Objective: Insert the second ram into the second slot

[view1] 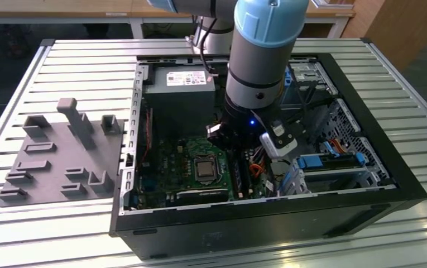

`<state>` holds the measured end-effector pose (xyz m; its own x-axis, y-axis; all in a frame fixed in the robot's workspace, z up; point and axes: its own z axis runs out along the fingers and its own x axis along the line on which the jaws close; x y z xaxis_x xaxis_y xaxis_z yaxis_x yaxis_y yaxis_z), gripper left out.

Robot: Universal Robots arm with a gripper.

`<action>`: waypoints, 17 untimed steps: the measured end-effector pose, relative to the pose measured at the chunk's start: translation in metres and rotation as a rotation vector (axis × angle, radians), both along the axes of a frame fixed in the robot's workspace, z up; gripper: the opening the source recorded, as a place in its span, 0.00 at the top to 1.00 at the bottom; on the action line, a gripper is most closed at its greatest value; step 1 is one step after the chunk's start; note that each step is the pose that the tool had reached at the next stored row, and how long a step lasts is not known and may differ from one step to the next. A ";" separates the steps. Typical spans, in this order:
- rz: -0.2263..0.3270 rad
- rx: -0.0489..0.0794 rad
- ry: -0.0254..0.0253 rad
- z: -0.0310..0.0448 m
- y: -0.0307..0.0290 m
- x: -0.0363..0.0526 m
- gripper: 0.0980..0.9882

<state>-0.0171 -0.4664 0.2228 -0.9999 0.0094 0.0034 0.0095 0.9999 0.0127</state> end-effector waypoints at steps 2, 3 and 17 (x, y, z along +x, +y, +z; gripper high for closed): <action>0.000 0.000 0.0001 0.0012 0.0005 0.0000 0.96; 0.000 0.000 0.0001 0.0017 0.0006 0.0000 0.96; 0.000 -0.003 0.0014 0.0012 0.0001 0.0014 0.96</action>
<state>-0.0157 -0.4663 0.2240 -0.9999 0.0094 0.0048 0.0095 0.9999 0.0099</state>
